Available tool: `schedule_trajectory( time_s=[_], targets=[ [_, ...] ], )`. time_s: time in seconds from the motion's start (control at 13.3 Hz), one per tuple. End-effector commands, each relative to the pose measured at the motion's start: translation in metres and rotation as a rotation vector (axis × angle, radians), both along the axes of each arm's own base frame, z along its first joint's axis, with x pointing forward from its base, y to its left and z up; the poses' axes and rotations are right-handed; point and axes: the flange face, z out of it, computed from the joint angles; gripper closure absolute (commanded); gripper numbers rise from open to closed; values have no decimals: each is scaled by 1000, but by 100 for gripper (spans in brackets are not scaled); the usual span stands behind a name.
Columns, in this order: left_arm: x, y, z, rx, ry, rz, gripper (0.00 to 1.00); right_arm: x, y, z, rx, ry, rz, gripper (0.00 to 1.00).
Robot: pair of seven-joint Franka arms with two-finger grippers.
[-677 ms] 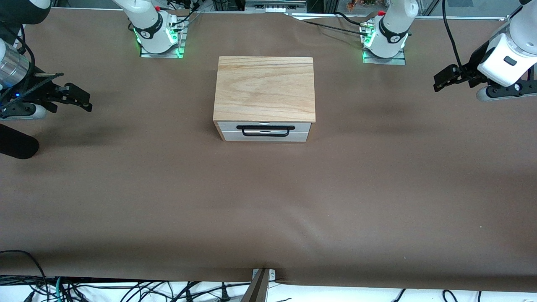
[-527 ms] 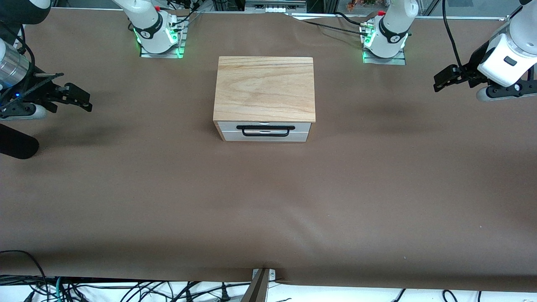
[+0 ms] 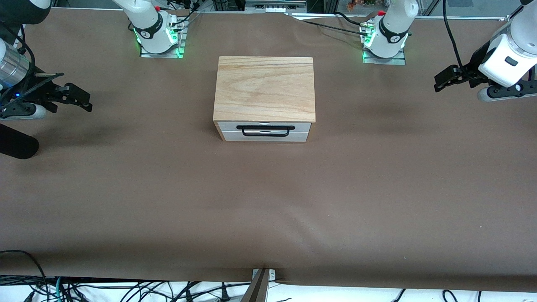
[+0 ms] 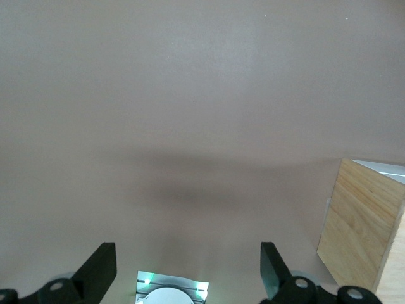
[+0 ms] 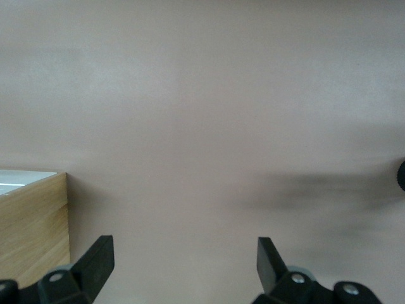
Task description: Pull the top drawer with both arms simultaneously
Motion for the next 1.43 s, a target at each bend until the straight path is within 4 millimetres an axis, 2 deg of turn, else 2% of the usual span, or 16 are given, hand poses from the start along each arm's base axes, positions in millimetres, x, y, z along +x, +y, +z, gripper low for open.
schedule_trajectory(
  time_s=[0.0,0.23,0.3,0.45,0.6,0.75,0.83,1.2,1.35],
  targets=[
    [7,-1,9,-15,-33,1,0,0,1,7,-5,-9,15,0],
    [11,-2,8,-10,-50,-8,0,0,1,7,-6,-7,17,0],
    [19,-2,-7,-10,-35,-7,0,0,1,7,-6,-7,17,0],
    [21,-2,-10,-11,-29,-8,0,0,2,7,-6,-7,20,0],
    [28,-1,-28,-12,9,-2,0,0,3,7,-6,-7,21,0],
    [30,2,-30,-14,14,0,0,0,2,7,-4,-9,20,0],
    [35,3,-41,-17,34,2,0,0,3,7,-2,-7,20,0],
    [41,5,-49,-20,42,0,0,1,2,6,5,-5,8,0],
    [49,5,-61,-23,39,1,0,1,2,5,5,0,-3,0]
  ],
)
